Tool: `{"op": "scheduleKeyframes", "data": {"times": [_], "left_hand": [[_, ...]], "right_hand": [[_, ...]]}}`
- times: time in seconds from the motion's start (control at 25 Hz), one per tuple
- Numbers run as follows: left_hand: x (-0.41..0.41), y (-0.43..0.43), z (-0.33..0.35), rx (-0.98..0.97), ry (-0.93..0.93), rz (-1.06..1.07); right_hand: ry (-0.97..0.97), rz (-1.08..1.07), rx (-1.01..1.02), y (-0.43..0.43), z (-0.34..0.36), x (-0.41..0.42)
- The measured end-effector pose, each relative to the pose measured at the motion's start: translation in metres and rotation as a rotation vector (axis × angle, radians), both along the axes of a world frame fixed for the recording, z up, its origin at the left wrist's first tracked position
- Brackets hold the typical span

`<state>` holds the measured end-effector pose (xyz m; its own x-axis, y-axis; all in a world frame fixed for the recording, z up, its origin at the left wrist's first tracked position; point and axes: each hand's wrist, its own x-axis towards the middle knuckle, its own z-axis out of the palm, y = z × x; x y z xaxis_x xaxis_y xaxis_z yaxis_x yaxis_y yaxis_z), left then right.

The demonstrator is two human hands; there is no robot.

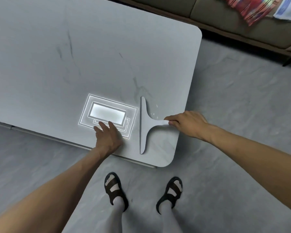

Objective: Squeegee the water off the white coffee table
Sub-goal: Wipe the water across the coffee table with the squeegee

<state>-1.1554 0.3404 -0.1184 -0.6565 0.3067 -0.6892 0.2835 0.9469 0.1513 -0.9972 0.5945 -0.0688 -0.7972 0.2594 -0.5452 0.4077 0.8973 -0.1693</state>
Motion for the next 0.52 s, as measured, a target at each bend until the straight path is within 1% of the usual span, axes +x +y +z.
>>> {"op": "scheduleKeyframes", "data": {"times": [0.04,0.08,0.16,0.2,0.28,0.4,0.52], "left_hand": [[0.012,0.005,0.001,0.000,-0.025,-0.025],[0.024,0.013,0.005,0.025,0.038,-0.059],[0.055,0.036,0.010,0.001,0.028,-0.186],[0.072,0.047,0.006,-0.016,-0.004,-0.215],[0.092,0.069,0.004,-0.113,-0.074,-0.210],[0.096,0.078,0.002,-0.144,-0.050,-0.217],[0.090,0.075,-0.004,-0.125,-0.046,-0.228]], "right_hand": [[0.005,-0.007,0.012,0.013,0.001,0.011],[0.006,-0.019,0.022,0.027,0.003,0.022],[0.000,-0.040,0.033,0.050,0.007,0.040],[0.001,-0.049,0.041,0.062,0.009,0.050],[0.006,-0.064,0.070,0.087,0.011,0.069],[-0.004,-0.084,0.100,0.122,0.018,0.087],[-0.060,-0.061,0.171,0.149,0.032,0.095]]}}
